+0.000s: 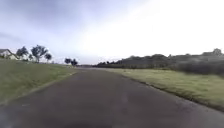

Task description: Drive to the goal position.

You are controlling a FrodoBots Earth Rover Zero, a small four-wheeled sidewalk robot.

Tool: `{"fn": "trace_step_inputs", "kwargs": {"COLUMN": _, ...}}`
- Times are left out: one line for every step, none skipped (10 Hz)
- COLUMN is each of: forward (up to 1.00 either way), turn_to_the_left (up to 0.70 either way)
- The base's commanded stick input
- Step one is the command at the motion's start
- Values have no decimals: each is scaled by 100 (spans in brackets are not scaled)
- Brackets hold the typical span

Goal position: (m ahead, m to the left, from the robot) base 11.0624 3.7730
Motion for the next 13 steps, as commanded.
{"fn": "trace_step_inputs", "kwargs": {"forward": 100, "turn_to_the_left": 0}}
{"fn": "trace_step_inputs", "kwargs": {"forward": 100, "turn_to_the_left": 0}}
{"fn": "trace_step_inputs", "kwargs": {"forward": 100, "turn_to_the_left": 0}}
{"fn": "trace_step_inputs", "kwargs": {"forward": 100, "turn_to_the_left": 0}}
{"fn": "trace_step_inputs", "kwargs": {"forward": 100, "turn_to_the_left": 0}}
{"fn": "trace_step_inputs", "kwargs": {"forward": 100, "turn_to_the_left": 0}}
{"fn": "trace_step_inputs", "kwargs": {"forward": 100, "turn_to_the_left": 0}}
{"fn": "trace_step_inputs", "kwargs": {"forward": 100, "turn_to_the_left": 0}}
{"fn": "trace_step_inputs", "kwargs": {"forward": 100, "turn_to_the_left": 13}}
{"fn": "trace_step_inputs", "kwargs": {"forward": 100, "turn_to_the_left": 27}}
{"fn": "trace_step_inputs", "kwargs": {"forward": 100, "turn_to_the_left": 27}}
{"fn": "trace_step_inputs", "kwargs": {"forward": 100, "turn_to_the_left": 27}}
{"fn": "trace_step_inputs", "kwargs": {"forward": 100, "turn_to_the_left": 27}}
